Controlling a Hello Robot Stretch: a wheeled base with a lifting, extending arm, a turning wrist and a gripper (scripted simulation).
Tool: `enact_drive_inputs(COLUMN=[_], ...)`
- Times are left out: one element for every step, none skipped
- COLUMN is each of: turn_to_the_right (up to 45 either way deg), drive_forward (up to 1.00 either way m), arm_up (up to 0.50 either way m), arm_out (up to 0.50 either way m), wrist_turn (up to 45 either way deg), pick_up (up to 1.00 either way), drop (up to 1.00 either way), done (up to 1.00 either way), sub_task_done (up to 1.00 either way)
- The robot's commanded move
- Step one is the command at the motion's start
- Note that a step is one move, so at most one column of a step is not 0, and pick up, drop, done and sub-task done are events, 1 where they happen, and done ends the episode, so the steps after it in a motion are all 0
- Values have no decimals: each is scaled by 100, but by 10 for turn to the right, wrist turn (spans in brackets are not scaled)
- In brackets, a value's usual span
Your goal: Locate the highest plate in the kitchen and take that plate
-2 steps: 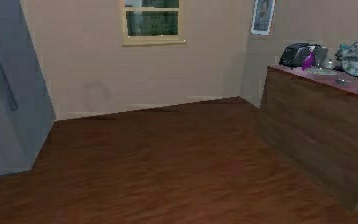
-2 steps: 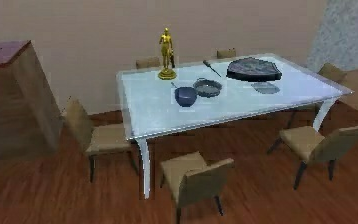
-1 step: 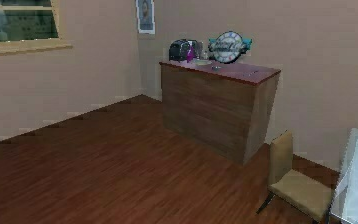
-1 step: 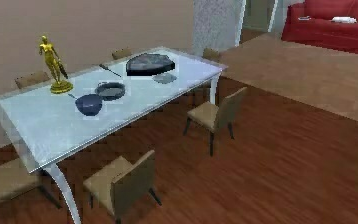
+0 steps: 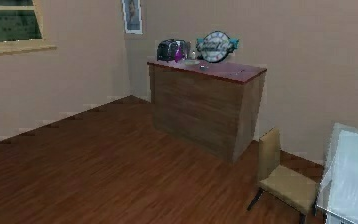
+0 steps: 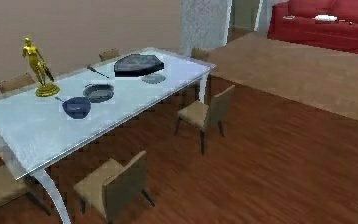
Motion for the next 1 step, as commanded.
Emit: enact_drive_inputs(turn_to_the_right=[0], drive_forward=[100], arm_up=[0], arm_out=[0], wrist_turn=[0], pick_up=[0], drop=[0], done=[0], sub_task_done=[0])
